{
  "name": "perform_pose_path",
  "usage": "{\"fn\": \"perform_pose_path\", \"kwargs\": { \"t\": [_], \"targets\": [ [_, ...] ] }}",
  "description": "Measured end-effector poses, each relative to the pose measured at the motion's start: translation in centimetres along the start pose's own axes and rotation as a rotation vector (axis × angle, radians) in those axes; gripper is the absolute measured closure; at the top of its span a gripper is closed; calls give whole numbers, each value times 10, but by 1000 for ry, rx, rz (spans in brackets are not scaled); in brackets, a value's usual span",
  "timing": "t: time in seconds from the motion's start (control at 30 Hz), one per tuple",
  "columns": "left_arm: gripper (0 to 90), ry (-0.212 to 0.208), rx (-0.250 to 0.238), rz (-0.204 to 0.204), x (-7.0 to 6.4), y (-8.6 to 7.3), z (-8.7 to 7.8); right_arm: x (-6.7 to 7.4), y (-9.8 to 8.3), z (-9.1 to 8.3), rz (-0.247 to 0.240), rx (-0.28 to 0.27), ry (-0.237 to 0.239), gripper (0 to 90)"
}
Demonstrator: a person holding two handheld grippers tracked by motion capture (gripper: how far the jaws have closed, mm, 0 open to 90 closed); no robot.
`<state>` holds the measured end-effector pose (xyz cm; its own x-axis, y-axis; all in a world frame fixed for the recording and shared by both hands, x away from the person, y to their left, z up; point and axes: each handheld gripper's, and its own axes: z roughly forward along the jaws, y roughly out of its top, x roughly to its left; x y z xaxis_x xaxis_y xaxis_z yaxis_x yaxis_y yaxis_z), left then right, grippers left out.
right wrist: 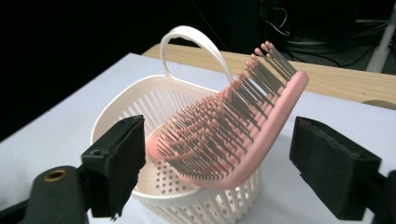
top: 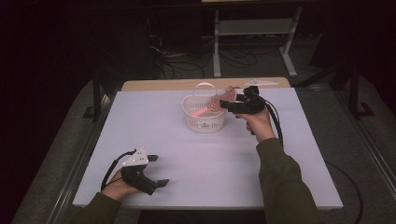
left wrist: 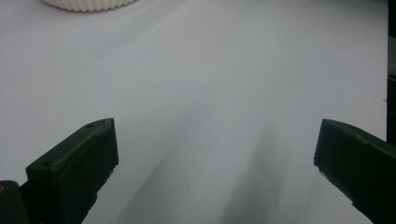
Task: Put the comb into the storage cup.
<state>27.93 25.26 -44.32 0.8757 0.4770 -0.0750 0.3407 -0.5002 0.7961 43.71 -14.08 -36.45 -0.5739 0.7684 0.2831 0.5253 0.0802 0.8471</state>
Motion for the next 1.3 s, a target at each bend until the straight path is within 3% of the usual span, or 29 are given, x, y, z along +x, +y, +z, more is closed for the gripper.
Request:
{"fn": "perform_pose_path", "kwargs": {
  "t": [0.33, 0.87, 1.3],
  "targets": [
    [0, 1, 1, 1, -1, 0, 0, 4, -6, -16, -52, 12, 5, 114],
    [0, 6, -6, -10, 0, 0, -1, 8, -28, -35, -142, 113, -3, 0],
    [0, 14, -10, -17, 1, 0, -1, 11, -56, -46, -155, 134, 7, 0]
  ]
}}
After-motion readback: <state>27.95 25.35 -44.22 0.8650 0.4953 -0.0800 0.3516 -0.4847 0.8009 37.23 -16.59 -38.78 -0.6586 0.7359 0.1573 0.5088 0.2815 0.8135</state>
